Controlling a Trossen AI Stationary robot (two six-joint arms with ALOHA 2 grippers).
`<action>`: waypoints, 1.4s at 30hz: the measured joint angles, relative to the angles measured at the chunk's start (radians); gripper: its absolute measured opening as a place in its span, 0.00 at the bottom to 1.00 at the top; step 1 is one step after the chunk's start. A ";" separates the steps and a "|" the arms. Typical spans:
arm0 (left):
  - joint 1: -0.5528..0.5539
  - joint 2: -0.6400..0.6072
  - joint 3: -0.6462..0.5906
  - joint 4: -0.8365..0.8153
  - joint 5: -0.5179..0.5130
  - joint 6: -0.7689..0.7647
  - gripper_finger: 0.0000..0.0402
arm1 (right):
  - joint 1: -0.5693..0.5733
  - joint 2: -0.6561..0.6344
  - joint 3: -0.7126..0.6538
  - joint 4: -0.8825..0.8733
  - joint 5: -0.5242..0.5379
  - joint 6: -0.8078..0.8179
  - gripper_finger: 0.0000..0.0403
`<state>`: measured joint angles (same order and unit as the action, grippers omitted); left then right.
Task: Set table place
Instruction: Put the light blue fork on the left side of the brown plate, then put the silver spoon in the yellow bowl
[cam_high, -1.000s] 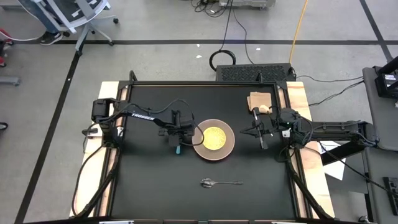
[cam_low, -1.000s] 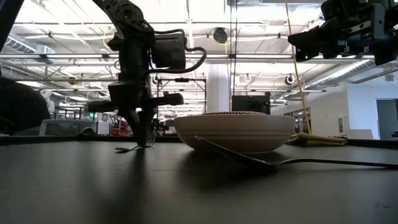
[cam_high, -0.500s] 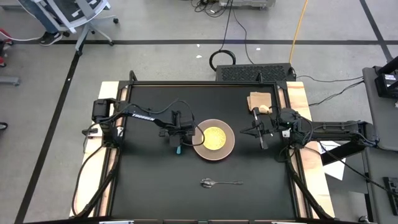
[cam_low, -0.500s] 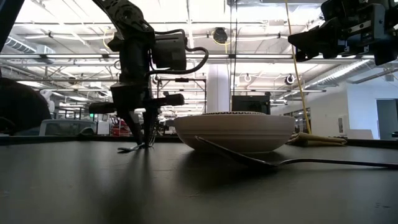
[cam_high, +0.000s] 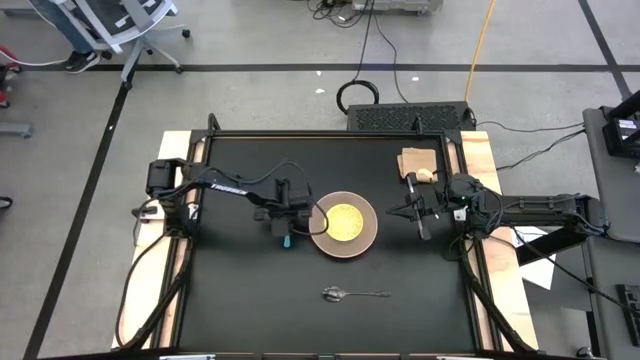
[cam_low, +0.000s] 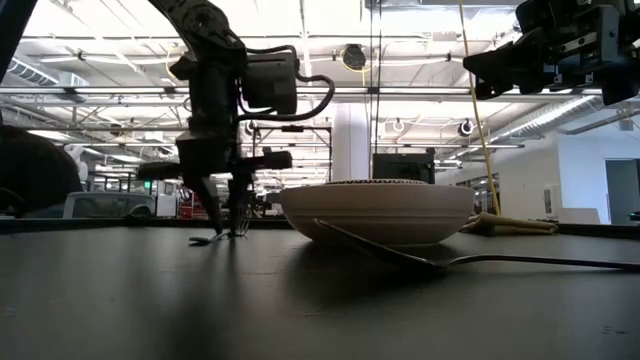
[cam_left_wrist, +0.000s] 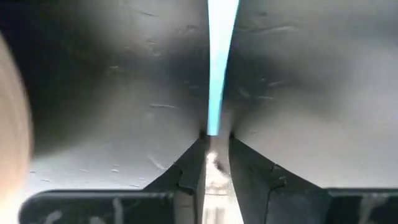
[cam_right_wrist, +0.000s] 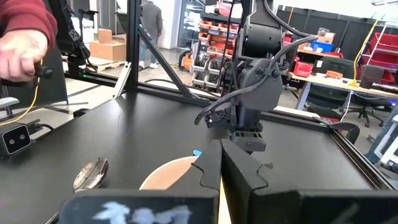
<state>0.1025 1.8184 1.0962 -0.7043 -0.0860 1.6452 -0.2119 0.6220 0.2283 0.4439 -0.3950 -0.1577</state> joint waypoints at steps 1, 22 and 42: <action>-0.002 -0.005 0.000 -0.003 -0.005 -0.004 0.18 | 0.000 0.000 0.000 0.000 0.000 0.000 0.00; -0.134 -0.036 0.094 -0.011 -0.300 -0.138 0.19 | 0.000 0.000 0.000 0.000 0.000 0.014 0.00; -0.223 -0.480 0.155 0.017 -0.257 -1.103 0.01 | 0.000 0.000 0.000 0.016 0.000 0.034 0.00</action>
<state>-0.1208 1.3382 1.2515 -0.6870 -0.3427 0.5425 -0.2115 0.6224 0.2283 0.4599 -0.3950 -0.1242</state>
